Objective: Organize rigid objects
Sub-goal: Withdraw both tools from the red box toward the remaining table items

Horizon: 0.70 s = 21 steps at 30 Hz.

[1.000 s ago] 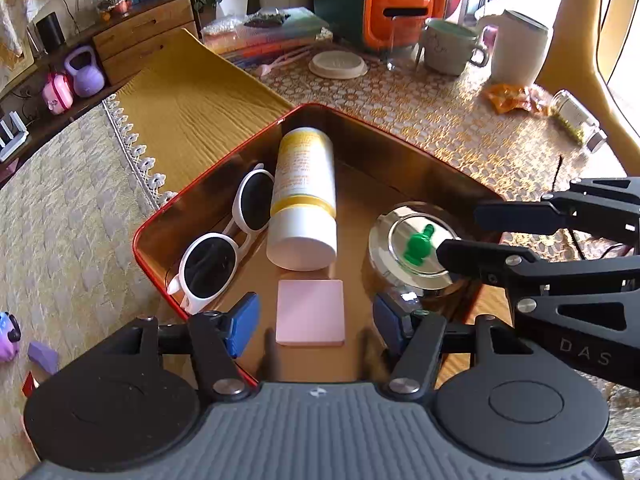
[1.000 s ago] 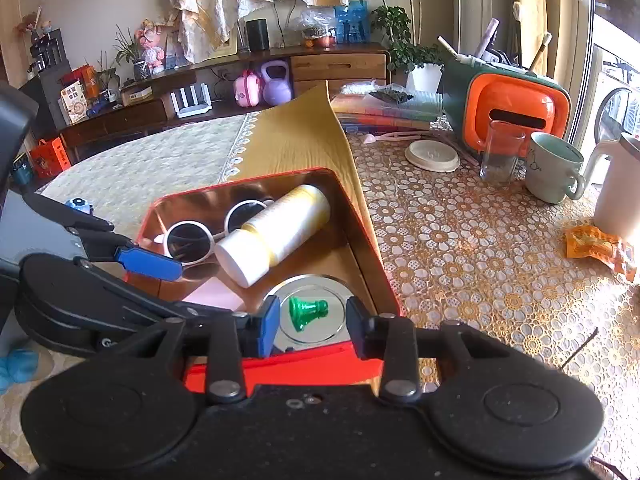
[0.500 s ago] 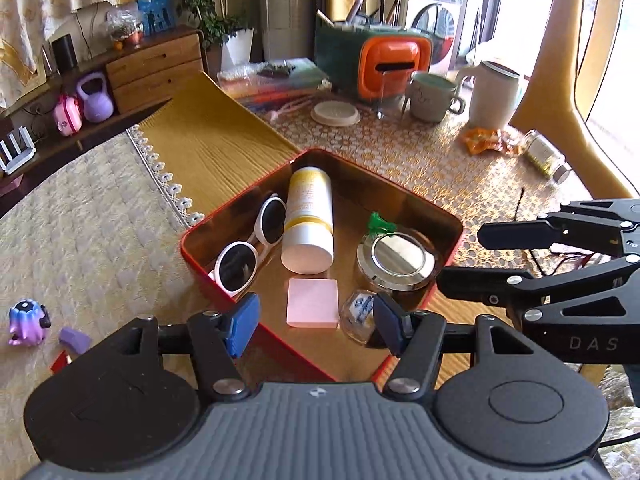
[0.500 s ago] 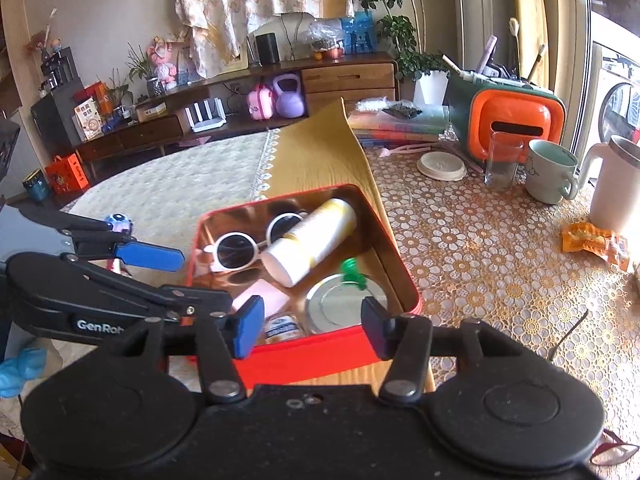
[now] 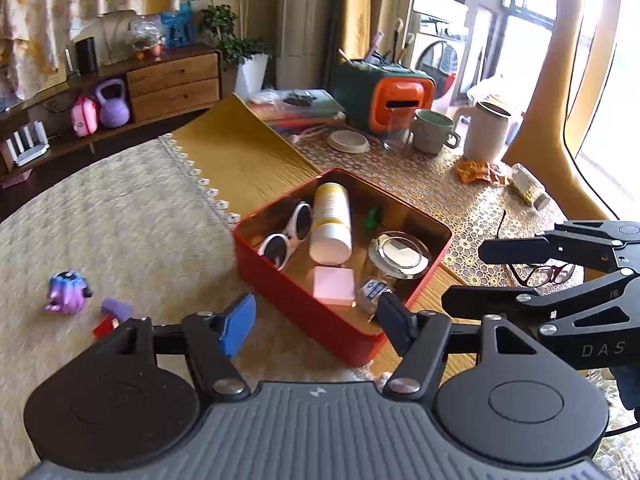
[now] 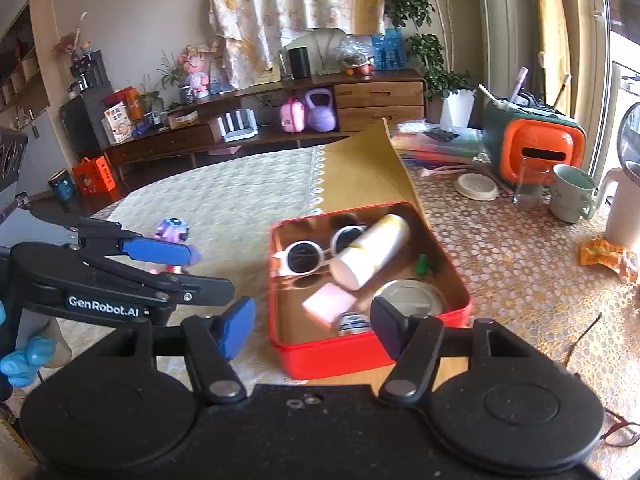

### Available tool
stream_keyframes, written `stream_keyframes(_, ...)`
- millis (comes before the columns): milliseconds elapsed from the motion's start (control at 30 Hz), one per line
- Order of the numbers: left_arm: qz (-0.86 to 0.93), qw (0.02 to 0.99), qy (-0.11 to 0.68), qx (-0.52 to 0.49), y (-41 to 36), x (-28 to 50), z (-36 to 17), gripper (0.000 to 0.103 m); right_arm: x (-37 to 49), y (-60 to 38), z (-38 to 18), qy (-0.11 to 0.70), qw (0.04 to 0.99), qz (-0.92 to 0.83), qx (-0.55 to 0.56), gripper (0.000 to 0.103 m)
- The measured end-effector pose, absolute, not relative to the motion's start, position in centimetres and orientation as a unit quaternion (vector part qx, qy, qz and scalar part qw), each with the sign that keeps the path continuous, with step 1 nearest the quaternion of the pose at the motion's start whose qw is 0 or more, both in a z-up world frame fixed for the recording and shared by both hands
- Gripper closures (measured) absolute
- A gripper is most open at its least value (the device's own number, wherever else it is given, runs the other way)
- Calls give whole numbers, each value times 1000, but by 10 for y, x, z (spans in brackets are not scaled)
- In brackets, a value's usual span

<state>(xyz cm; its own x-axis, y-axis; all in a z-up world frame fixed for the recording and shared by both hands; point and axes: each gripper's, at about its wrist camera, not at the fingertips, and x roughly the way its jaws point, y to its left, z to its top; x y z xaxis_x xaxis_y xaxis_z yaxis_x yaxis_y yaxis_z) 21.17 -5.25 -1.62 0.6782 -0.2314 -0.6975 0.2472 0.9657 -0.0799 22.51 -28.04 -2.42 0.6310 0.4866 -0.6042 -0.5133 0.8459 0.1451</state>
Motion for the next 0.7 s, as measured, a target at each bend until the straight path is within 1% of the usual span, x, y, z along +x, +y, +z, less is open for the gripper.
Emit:
stream_keyframes(100, -124, 919, 374, 9, -39, 201, -15, 35, 218, -272, -24, 325, 903, 281, -23, 34)
stream_keyframes(200, -115, 921, 373, -2, -25, 193, -15, 34, 210, -260, -24, 321, 902, 288, -33, 33)
stream_keyframes(233, -112, 921, 373, -6, -20, 191, -15, 32, 208, -256, -24, 319, 902, 289, -37, 29)
stream_keyframes(267, -107, 922, 373, -8, -15, 187, -16, 27, 207, -253, -24, 318, 901, 291, -38, 25)
stream_keyframes(300, -103, 923, 371, -9, -11, 185, -17, 24, 206, -250, -24, 318, 901, 294, -39, 24)
stream_keyframes(500, -67, 926, 370, -22, 19, 175, -26, 22, 204, -234, -25, 319, 898, 301, -43, 16)
stream_keyframes(567, -49, 927, 371, -23, 30, 171, -29, 18, 205, -228, -26, 320, 896, 305, -44, 10)
stream_keyframes(600, -39, 928, 370, -24, 35, 170, -31, 18, 204, -225, -27, 319, 895, 307, -45, 8)
stream_keyframes(667, -17, 931, 362, -30, 47, 167, -33, 18, 204, -218, -27, 317, 895, 311, -49, 0)
stream_keyframes(700, -5, 933, 357, -36, 54, 166, -35, 18, 204, -214, -27, 315, 895, 312, -50, 0)
